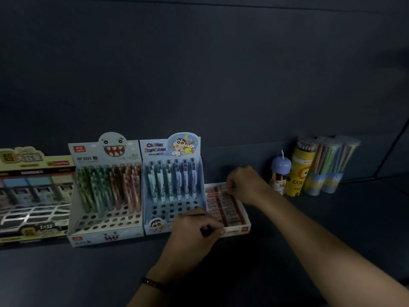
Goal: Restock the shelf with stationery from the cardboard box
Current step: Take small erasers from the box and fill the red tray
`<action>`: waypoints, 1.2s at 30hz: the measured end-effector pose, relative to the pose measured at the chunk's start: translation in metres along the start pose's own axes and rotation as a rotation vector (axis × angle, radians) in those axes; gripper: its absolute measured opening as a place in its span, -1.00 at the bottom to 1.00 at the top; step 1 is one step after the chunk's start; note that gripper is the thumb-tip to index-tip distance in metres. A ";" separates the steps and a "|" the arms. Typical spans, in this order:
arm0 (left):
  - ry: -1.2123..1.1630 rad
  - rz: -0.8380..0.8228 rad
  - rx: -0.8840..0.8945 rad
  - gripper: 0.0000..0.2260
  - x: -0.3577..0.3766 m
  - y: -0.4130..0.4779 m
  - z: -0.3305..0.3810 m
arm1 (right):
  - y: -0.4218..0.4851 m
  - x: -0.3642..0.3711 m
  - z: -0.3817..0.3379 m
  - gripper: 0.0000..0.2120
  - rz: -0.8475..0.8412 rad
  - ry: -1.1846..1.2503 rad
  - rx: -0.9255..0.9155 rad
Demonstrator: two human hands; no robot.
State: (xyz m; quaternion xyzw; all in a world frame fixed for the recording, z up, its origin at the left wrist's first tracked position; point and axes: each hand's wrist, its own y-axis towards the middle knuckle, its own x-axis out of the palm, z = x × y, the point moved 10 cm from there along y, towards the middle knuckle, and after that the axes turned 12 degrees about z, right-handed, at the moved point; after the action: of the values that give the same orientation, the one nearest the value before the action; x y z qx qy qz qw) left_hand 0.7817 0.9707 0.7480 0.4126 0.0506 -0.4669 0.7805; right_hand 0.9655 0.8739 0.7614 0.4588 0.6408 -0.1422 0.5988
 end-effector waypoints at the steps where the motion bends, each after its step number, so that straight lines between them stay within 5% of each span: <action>1: -0.005 -0.005 0.003 -0.91 0.000 0.000 0.000 | 0.000 0.002 0.000 -0.82 0.017 -0.018 -0.005; 10: 0.047 -0.012 0.081 -0.85 0.001 0.004 0.005 | -0.020 -0.010 -0.004 -0.79 -0.029 0.004 0.085; 15: -0.025 -0.056 0.200 -0.82 0.004 -0.010 0.039 | -0.121 -0.098 -0.011 -0.86 0.445 0.280 0.230; 19: -0.089 -0.162 0.379 -0.89 0.016 -0.037 0.092 | -0.266 -0.141 -0.005 -0.89 0.684 0.220 0.497; 24: -0.284 -0.535 0.557 -0.94 0.067 -0.138 0.197 | -0.475 -0.140 0.002 -0.89 0.725 0.114 0.931; 36: -0.177 -1.448 0.999 -0.83 0.234 -0.573 0.351 | -1.021 -0.060 -0.063 -0.81 0.607 0.067 1.978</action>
State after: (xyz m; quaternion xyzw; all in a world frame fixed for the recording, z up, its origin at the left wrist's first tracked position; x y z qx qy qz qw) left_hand 0.3634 0.4389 0.5266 0.5343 0.0288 -0.8445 0.0228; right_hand 0.1431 0.3447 0.4557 0.8918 0.1112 -0.4353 -0.0533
